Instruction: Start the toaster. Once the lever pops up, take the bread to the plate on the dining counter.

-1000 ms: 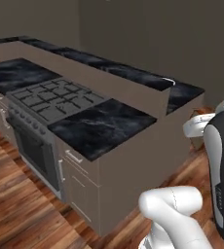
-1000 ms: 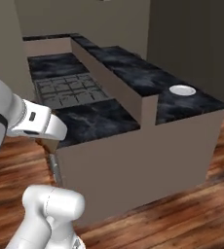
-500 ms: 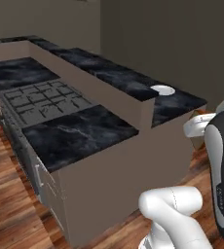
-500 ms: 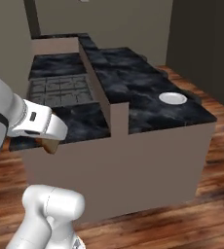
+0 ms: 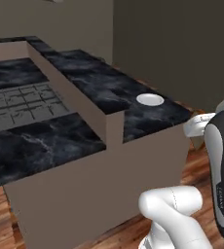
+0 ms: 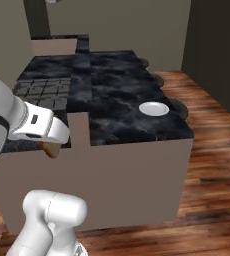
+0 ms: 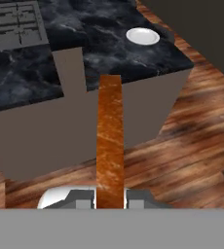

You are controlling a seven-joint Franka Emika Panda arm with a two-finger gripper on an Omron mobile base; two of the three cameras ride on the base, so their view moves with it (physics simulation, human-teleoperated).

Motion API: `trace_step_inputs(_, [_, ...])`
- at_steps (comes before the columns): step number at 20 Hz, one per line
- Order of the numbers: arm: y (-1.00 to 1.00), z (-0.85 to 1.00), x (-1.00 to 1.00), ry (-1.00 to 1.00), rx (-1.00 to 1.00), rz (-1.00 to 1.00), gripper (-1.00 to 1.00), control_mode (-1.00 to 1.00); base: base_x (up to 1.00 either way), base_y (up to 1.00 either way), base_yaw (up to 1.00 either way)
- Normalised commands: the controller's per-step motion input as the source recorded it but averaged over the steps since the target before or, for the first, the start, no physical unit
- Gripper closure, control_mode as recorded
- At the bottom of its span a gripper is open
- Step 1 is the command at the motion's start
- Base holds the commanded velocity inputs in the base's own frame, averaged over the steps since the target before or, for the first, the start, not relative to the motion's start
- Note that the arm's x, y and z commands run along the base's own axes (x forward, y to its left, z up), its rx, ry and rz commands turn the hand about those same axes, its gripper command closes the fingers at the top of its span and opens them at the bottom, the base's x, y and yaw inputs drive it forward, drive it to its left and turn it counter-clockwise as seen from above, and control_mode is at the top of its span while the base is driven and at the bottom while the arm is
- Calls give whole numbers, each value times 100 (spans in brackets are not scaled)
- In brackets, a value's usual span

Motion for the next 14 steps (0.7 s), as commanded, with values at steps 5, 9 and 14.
trace_step_inputs(5, [0, 0, 0, 0, 0, 0, 100, 100, 5, -100, 27])
trace_step_inputs(9, [0, 0, 0, 0, 0, 0, 100, 100, 3, -93, 26])
trace_step_inputs(14, [0, 0, 0, 0, 0, 0, 100, 100, 18, -79, 22])
